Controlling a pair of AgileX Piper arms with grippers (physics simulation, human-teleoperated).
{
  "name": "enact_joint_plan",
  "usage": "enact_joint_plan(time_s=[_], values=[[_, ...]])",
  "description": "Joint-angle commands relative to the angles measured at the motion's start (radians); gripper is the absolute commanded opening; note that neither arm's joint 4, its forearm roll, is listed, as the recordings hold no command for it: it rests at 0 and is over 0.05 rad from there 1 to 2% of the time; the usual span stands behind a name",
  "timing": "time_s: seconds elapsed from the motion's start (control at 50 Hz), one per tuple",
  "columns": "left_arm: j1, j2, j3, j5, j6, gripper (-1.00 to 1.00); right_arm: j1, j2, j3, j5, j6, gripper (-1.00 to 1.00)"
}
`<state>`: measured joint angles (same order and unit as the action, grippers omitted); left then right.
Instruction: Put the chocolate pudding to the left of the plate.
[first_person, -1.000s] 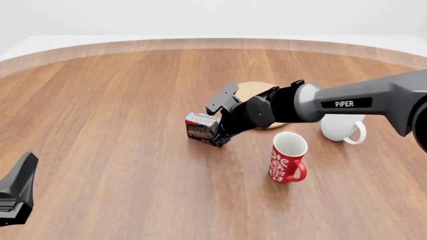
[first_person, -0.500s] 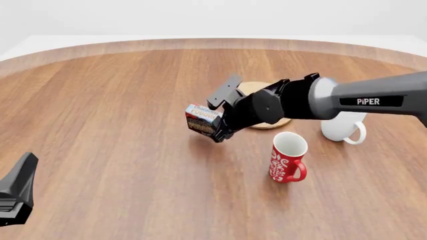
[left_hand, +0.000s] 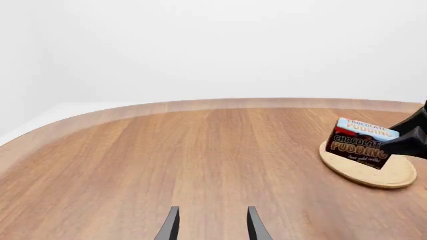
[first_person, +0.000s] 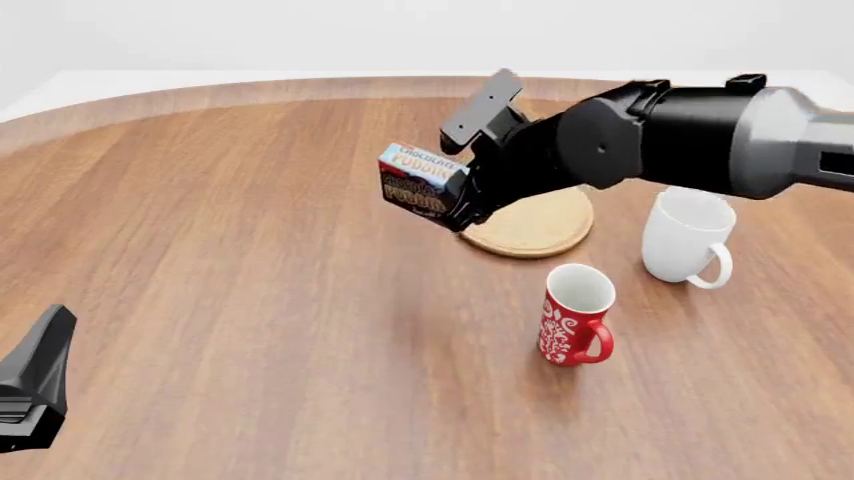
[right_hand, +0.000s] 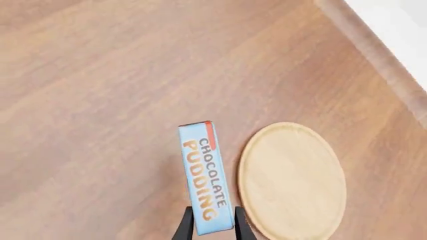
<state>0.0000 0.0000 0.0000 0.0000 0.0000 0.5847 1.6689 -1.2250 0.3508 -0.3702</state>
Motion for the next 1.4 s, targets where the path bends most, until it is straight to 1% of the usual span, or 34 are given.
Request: enact_joint_plan(time_s=[0.02,0.16,0.34,0.46,0.48,0.5,0.52,0.64,0.8,0.86,1.06,1.1,1.26,1.4], values=[[0.000,0.000,0.000,0.000,0.000,1.00,-0.004,-0.048,-0.078,0.079,-0.005,-1.00],[0.000,0.000,0.000,0.000,0.000,1.00,-0.001,-0.026,-0.146,0.117,-0.009,-1.00],[0.000,0.000,0.000,0.000,0.000,1.00,-0.007,0.045,-0.261,0.161,-0.028,-1.00],[0.000,0.000,0.000,0.000,0.000,1.00,-0.021,0.110,-0.343,0.182,-0.038,-1.00],[0.000,0.000,0.000,0.000,0.000,1.00,-0.028,0.136,-0.375,0.190,-0.042,-1.00],[0.000,0.000,0.000,0.000,0.000,1.00,-0.028,0.137,-0.376,0.190,-0.042,-1.00],[0.000,0.000,0.000,0.000,0.000,1.00,-0.029,0.159,-0.405,0.201,-0.046,-1.00],[0.000,0.000,0.000,0.000,0.000,1.00,-0.037,0.223,-0.467,0.219,-0.059,-1.00],[0.000,0.000,0.000,0.000,0.000,1.00,-0.041,0.323,-0.605,0.264,-0.071,-1.00],[0.000,0.000,0.000,0.000,0.000,1.00,-0.041,0.366,-0.651,0.273,-0.072,-1.00],[0.000,0.000,0.000,0.000,0.000,1.00,-0.054,0.453,-0.726,0.284,-0.073,-1.00],[0.000,0.000,0.000,0.000,0.000,1.00,-0.058,0.486,-0.768,0.299,-0.073,-1.00],[0.000,0.000,0.000,0.000,0.000,1.00,-0.065,0.583,-0.881,0.333,-0.073,-1.00],[0.000,0.000,0.000,0.000,0.000,1.00,-0.065,0.650,-0.939,0.347,-0.067,-1.00]])
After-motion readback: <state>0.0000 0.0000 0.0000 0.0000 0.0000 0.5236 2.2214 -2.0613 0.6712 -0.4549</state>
